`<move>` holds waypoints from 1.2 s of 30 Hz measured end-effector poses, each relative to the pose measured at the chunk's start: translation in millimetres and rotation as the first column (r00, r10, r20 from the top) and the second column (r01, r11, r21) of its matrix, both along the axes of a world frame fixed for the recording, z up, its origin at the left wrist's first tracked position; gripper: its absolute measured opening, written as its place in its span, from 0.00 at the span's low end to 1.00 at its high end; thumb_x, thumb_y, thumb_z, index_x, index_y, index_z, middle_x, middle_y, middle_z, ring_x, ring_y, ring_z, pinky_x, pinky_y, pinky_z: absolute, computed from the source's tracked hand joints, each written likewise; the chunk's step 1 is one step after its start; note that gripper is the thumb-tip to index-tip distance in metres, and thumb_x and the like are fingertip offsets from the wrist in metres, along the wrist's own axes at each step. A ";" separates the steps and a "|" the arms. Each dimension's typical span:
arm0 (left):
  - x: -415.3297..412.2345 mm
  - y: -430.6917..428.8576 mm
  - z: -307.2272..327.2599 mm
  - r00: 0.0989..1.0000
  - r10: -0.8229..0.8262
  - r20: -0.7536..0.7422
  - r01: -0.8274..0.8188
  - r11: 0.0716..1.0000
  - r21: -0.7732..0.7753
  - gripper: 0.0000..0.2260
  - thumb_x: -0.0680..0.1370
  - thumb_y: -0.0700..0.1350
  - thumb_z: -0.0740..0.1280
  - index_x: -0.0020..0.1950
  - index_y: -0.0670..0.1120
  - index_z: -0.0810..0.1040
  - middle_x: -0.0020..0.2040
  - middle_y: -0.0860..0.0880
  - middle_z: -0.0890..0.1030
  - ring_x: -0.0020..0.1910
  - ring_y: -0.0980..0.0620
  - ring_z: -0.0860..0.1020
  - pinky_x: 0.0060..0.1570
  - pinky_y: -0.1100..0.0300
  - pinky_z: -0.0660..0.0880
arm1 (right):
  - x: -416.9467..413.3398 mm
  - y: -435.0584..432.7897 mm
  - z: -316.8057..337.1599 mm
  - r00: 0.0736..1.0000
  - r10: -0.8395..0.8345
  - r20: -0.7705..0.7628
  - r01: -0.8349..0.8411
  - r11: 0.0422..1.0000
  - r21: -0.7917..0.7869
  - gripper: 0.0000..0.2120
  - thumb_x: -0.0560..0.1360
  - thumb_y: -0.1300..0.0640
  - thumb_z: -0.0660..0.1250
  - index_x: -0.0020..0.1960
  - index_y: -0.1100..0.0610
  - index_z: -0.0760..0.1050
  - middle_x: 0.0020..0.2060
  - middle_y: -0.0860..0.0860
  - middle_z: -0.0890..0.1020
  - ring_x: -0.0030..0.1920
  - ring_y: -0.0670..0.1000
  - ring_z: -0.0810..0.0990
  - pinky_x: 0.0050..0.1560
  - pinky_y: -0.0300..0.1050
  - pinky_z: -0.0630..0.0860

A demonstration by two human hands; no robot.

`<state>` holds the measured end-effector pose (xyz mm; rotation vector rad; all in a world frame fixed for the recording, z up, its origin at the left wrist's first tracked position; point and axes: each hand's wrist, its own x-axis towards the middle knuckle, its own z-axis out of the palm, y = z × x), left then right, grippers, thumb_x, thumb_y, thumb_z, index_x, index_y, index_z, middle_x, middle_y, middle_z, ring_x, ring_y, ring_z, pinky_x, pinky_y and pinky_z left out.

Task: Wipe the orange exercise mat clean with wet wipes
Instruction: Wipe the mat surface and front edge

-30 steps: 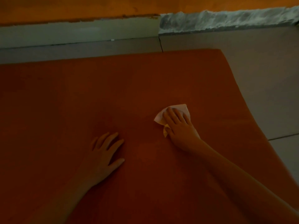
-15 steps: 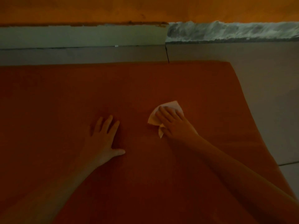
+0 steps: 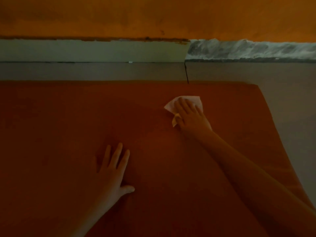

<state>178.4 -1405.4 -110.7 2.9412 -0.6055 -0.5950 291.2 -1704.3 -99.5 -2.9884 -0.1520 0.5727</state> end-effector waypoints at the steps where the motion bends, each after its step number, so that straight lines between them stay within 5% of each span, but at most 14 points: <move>1: 0.5 -1.1 0.4 1.000 -0.006 0.013 0.005 1.000 0.006 0.61 0.51 0.68 0.77 0.76 0.49 0.54 0.79 0.49 0.44 0.74 0.45 0.53 0.58 0.30 0.62 | 11.9 2.1 2.2 0.997 -0.081 0.006 0.081 0.997 0.019 0.27 0.84 0.48 0.45 0.78 0.52 0.37 0.77 0.52 0.38 0.76 0.55 0.37 0.76 0.59 0.41; 4: 0.6 -2.1 -1.3 0.999 -0.013 0.031 0.012 0.999 0.041 0.60 0.49 0.70 0.76 0.75 0.48 0.60 0.79 0.48 0.45 0.72 0.42 0.57 0.56 0.30 0.65 | 40.6 30.5 7.8 0.978 -0.207 -0.013 0.207 0.978 0.027 0.29 0.83 0.52 0.50 0.78 0.53 0.38 0.77 0.55 0.38 0.76 0.61 0.37 0.74 0.65 0.43; 11: 0.9 -6.3 1.4 0.999 -0.003 0.041 0.000 0.997 0.071 0.60 0.47 0.68 0.78 0.74 0.47 0.62 0.76 0.44 0.59 0.71 0.39 0.59 0.55 0.30 0.66 | 58.9 34.7 -8.4 0.989 0.126 0.082 -0.129 0.991 0.035 0.29 0.83 0.50 0.48 0.78 0.54 0.39 0.77 0.54 0.39 0.76 0.58 0.37 0.75 0.62 0.43; 13: 1.5 -5.4 1.9 0.999 0.001 0.033 -0.004 0.997 0.082 0.59 0.48 0.68 0.78 0.73 0.47 0.64 0.75 0.44 0.60 0.71 0.37 0.62 0.55 0.30 0.67 | 60.2 -6.7 -11.9 0.994 0.032 0.100 -0.027 0.998 -0.055 0.29 0.82 0.52 0.50 0.79 0.54 0.42 0.77 0.56 0.39 0.76 0.59 0.37 0.74 0.64 0.45; 16: 2.2 -6.5 5.2 1.000 0.008 0.025 -0.010 0.996 0.083 0.58 0.49 0.67 0.79 0.74 0.46 0.64 0.75 0.43 0.60 0.71 0.36 0.64 0.55 0.29 0.68 | 45.2 -53.5 1.2 0.954 -0.301 0.012 0.301 0.953 0.024 0.26 0.84 0.54 0.46 0.79 0.54 0.41 0.77 0.55 0.39 0.76 0.58 0.37 0.74 0.61 0.41; 18: 2.4 -6.8 6.6 1.000 0.008 0.020 -0.010 0.997 0.078 0.57 0.49 0.66 0.79 0.73 0.45 0.66 0.75 0.42 0.62 0.70 0.36 0.64 0.55 0.29 0.68 | 28.7 -49.6 13.3 0.930 -0.367 0.000 0.366 0.930 0.030 0.25 0.84 0.54 0.45 0.78 0.54 0.40 0.77 0.56 0.39 0.76 0.60 0.38 0.75 0.62 0.42; 22: 4.7 -10.4 9.5 0.999 0.039 -0.023 -0.037 0.996 0.082 0.56 0.53 0.65 0.79 0.75 0.46 0.62 0.77 0.43 0.55 0.73 0.36 0.57 0.60 0.27 0.63 | -17.8 -0.4 8.3 0.991 -0.133 0.024 0.133 0.991 -0.031 0.31 0.82 0.54 0.53 0.78 0.55 0.40 0.78 0.56 0.42 0.77 0.61 0.41 0.74 0.64 0.49; 25: 6.5 -14.5 15.5 0.992 0.095 -0.082 -0.090 0.994 0.066 0.52 0.65 0.67 0.72 0.77 0.52 0.43 0.76 0.49 0.35 0.74 0.44 0.37 0.71 0.33 0.47 | -77.7 18.0 -4.8 0.981 0.194 0.022 -0.194 0.981 -0.007 0.31 0.76 0.48 0.53 0.76 0.58 0.53 0.75 0.59 0.60 0.73 0.64 0.62 0.67 0.66 0.65; 27: 7.7 -15.4 19.6 0.986 0.110 -0.121 -0.100 0.991 0.089 0.51 0.69 0.68 0.68 0.73 0.53 0.33 0.73 0.51 0.28 0.72 0.47 0.30 0.72 0.37 0.41 | -106.4 0.2 -8.1 0.966 0.256 -0.024 -0.256 0.967 -0.010 0.30 0.74 0.46 0.52 0.73 0.58 0.60 0.71 0.58 0.69 0.69 0.62 0.70 0.62 0.64 0.70; 29: 8.4 -15.5 22.1 0.982 0.106 -0.159 -0.088 0.989 0.115 0.50 0.70 0.68 0.66 0.71 0.53 0.30 0.72 0.51 0.26 0.71 0.48 0.28 0.72 0.38 0.40 | -120.5 -30.8 -7.3 0.977 0.211 -0.023 -0.212 0.976 -0.044 0.32 0.75 0.45 0.49 0.75 0.58 0.57 0.73 0.56 0.65 0.71 0.59 0.67 0.65 0.62 0.70; 32: 10.6 -15.8 28.6 0.977 0.092 -0.194 -0.059 0.984 0.169 0.49 0.71 0.70 0.63 0.70 0.52 0.27 0.70 0.51 0.24 0.71 0.48 0.28 0.73 0.38 0.41 | -126.6 -50.4 -3.9 0.998 -0.065 0.004 0.065 0.996 -0.054 0.34 0.75 0.42 0.35 0.79 0.54 0.44 0.77 0.52 0.46 0.77 0.55 0.48 0.76 0.57 0.51; 34: 12.5 -16.2 33.4 0.974 0.077 -0.212 -0.035 0.980 0.196 0.49 0.72 0.71 0.61 0.70 0.51 0.27 0.69 0.51 0.24 0.74 0.46 0.30 0.74 0.38 0.43 | -129.3 -28.2 -3.0 0.973 -0.230 0.007 0.230 0.973 -0.004 0.30 0.79 0.45 0.38 0.79 0.55 0.42 0.78 0.53 0.43 0.78 0.56 0.43 0.76 0.57 0.46; 36: 11.0 -16.1 36.8 0.974 0.070 -0.217 -0.026 0.980 0.198 0.49 0.72 0.71 0.60 0.72 0.51 0.28 0.71 0.51 0.25 0.76 0.44 0.33 0.74 0.38 0.45 | -139.4 3.8 2.4 0.974 -0.227 0.001 0.227 0.972 0.059 0.28 0.82 0.50 0.46 0.79 0.55 0.41 0.78 0.53 0.41 0.77 0.56 0.38 0.76 0.58 0.42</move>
